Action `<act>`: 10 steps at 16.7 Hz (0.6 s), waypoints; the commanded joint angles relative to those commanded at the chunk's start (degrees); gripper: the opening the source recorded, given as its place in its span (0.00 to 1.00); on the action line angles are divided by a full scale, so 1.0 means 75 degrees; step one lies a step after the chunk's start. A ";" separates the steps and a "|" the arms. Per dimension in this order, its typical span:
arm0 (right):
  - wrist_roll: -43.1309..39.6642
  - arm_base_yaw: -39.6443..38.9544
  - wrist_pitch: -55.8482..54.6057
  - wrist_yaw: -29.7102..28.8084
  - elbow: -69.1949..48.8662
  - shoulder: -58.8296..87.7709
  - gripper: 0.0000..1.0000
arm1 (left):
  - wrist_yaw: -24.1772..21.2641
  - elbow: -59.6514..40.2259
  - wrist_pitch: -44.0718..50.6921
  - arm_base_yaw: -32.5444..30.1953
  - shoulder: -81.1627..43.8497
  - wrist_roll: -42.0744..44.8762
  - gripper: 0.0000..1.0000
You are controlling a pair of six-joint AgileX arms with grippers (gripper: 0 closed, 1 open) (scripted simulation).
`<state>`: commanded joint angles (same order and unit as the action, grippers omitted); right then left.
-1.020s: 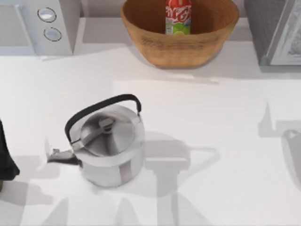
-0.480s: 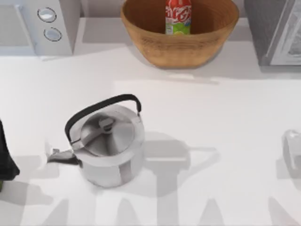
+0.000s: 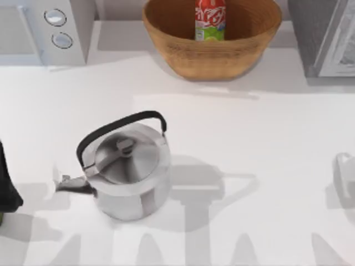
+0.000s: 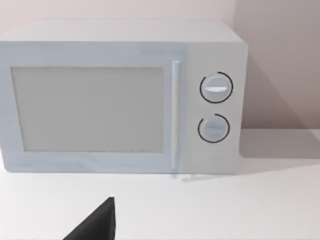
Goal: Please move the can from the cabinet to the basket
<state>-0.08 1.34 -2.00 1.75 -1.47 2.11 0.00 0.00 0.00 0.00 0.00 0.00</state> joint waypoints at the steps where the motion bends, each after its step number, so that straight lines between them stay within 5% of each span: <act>1: -0.0009 0.0191 -0.0245 0.0238 -0.0162 0.0241 1.00 | 0.0000 0.0000 0.0000 0.0000 0.0000 0.0000 1.00; 10: -0.0057 0.3632 -0.5346 0.4312 -0.2176 0.5306 1.00 | 0.0000 0.0000 0.0000 0.0000 0.0000 0.0000 1.00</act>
<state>-0.51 28.58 -42.10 34.10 -17.80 41.90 0.00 0.00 0.00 0.00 0.00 0.00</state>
